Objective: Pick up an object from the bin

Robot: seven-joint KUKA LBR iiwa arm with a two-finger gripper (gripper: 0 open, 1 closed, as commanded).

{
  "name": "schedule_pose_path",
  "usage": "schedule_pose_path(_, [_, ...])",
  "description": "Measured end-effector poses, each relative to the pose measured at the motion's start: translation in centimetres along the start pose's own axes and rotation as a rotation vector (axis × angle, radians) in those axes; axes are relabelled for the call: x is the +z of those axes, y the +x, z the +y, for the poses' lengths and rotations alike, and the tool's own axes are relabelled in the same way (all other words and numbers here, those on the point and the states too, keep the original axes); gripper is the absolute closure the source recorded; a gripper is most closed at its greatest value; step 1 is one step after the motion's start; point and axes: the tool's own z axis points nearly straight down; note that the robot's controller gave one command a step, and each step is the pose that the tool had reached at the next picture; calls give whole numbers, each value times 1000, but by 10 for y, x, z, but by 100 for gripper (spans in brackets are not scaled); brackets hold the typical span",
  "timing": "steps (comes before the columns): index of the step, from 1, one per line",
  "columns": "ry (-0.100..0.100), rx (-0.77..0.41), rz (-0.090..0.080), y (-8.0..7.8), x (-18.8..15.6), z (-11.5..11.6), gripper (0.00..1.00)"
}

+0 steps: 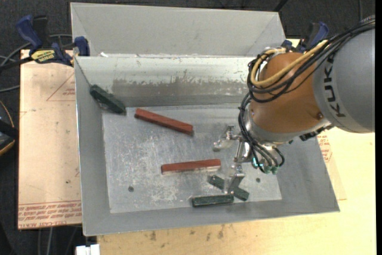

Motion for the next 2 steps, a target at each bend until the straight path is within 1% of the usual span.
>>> schedule_pose_path(1, [0, 0, -7, -2, -3, 0, 0])
schedule_pose_path(2, [-2, -19, -22, -46, 89, 24, 100])
